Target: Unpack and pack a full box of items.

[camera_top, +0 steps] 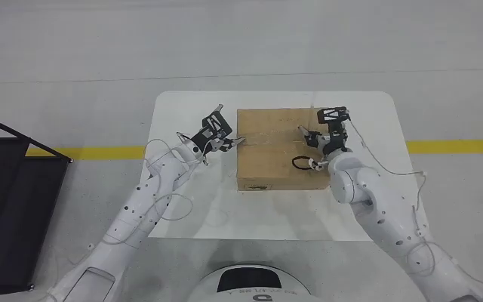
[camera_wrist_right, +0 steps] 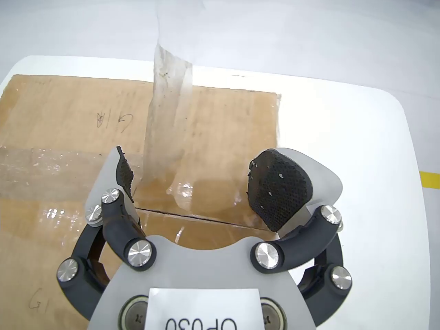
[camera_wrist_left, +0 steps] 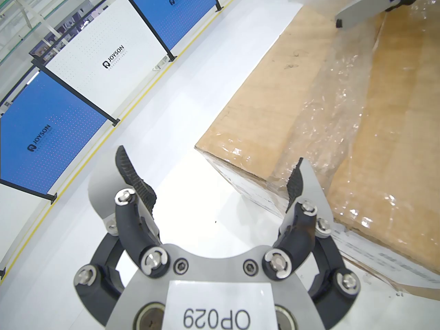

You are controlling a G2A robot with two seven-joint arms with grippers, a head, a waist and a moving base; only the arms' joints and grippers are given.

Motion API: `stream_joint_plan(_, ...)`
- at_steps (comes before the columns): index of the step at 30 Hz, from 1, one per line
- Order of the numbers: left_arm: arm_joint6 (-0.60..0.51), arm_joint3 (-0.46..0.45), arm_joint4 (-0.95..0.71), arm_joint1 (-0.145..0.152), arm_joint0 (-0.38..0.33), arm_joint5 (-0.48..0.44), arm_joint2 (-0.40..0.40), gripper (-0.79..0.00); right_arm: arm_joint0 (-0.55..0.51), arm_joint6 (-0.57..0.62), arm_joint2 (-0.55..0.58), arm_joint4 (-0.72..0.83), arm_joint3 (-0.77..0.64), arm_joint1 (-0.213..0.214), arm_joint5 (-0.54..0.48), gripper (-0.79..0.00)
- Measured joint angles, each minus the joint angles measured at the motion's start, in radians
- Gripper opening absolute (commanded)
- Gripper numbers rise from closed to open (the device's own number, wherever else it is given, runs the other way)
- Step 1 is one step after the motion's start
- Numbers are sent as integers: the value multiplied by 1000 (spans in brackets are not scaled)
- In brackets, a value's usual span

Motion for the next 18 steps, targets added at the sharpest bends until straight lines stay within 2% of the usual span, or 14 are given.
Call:
stream_joint_plan(10, 0, 0, 0, 0, 0, 0, 0, 0, -129, -48, 204, 109, -28, 14, -60, 0)
stream_joint_plan(14, 0, 0, 0, 0, 0, 0, 0, 0, -163, -44, 270, 192, -24, 17, -156, 0)
stream_joint_plan(18, 0, 0, 0, 0, 0, 0, 0, 0, -154, -11, 342, 366, 35, 14, -261, 0)
